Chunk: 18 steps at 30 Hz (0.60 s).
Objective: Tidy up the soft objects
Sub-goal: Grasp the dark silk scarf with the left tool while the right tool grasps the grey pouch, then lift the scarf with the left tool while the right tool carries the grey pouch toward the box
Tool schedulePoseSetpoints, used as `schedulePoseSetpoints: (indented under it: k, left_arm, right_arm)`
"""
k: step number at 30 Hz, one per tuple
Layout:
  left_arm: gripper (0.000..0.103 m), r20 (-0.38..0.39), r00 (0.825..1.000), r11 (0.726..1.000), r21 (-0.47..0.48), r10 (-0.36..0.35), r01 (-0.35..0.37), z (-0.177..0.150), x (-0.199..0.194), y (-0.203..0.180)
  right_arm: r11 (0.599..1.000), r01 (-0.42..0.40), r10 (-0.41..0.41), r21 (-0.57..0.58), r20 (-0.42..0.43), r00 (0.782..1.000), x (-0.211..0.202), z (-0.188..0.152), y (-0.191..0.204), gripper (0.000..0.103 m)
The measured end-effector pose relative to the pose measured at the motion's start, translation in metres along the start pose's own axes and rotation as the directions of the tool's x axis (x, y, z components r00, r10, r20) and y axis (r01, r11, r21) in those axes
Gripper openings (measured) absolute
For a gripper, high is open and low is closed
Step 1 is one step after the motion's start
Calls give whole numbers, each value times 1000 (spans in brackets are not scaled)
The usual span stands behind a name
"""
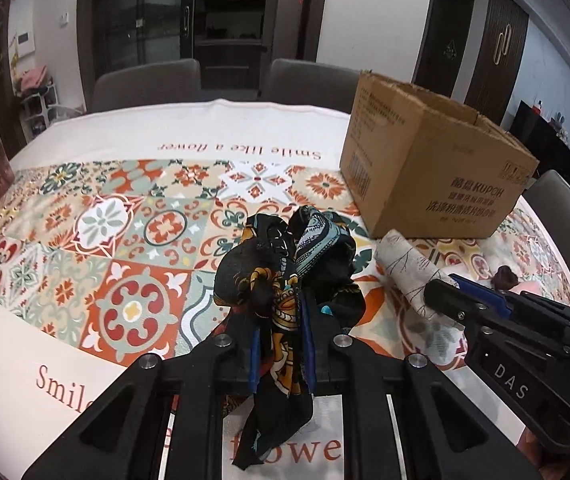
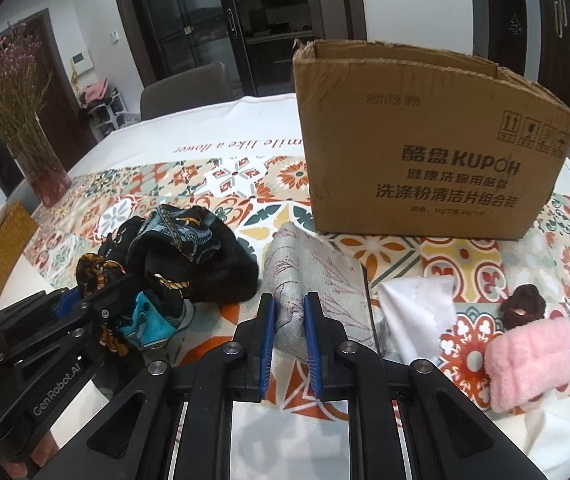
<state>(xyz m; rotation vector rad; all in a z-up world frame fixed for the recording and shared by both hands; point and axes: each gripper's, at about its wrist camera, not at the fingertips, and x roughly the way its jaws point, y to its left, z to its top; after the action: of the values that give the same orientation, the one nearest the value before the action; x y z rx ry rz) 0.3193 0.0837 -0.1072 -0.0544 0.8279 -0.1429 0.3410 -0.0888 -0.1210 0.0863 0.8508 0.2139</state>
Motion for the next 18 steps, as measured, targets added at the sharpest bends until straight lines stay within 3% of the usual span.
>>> schedulePoseSetpoints:
  k: [18]
  left_arm:
    - [17, 100, 995, 1000, 19, 3, -5, 7, -48, -19]
  right_arm:
    - [1000, -4, 5, -10, 103, 995, -55, 7, -2, 13]
